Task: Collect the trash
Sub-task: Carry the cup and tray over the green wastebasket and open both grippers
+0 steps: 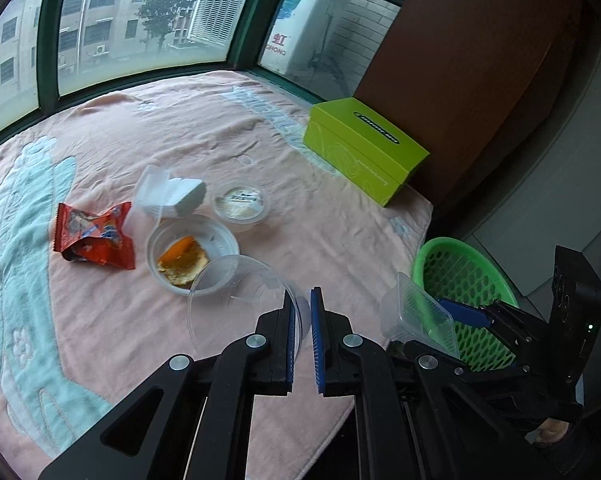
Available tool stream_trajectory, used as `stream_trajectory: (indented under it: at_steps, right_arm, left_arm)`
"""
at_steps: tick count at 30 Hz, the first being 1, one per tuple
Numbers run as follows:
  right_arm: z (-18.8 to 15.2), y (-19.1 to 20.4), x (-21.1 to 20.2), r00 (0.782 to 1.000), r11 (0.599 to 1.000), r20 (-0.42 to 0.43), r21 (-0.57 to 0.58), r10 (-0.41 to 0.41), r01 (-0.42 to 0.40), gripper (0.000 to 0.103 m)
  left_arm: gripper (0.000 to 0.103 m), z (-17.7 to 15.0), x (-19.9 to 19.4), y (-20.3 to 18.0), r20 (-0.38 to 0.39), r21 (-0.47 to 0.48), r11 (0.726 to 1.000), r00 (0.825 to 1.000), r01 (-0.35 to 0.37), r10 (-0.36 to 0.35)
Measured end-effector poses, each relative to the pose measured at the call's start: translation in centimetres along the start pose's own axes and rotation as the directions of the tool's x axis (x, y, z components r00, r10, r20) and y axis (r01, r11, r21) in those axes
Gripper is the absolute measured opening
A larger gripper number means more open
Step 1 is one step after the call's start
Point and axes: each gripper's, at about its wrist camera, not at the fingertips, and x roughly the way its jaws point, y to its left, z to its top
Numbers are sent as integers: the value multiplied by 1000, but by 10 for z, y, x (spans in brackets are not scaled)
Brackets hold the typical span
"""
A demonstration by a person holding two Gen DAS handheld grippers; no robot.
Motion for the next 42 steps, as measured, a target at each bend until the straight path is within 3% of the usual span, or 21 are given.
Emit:
stream_trajectory:
  at_steps: [8, 19, 32, 42]
  right_arm:
    - [-27, -59, -30, 995, 986, 11, 137, -94, 92, 72]
    - [-68, -134, -63, 978, 931, -10, 304, -210, 203, 72]
    - [-89, -170, -91, 969, 888, 16, 405, -246, 218, 78]
    - [-92, -181, -109, 961, 871, 58, 441, -270, 218, 84]
  left_arm:
    - [8, 11, 23, -60, -23, 82, 994, 997, 70, -68]
    - [8, 19, 45, -133, -61, 191, 971, 989, 143, -133]
    - [8, 14, 70, -187, -130, 260, 944, 976, 202, -173]
    - [8, -1, 95, -218, -216, 281, 926, 957, 251, -194]
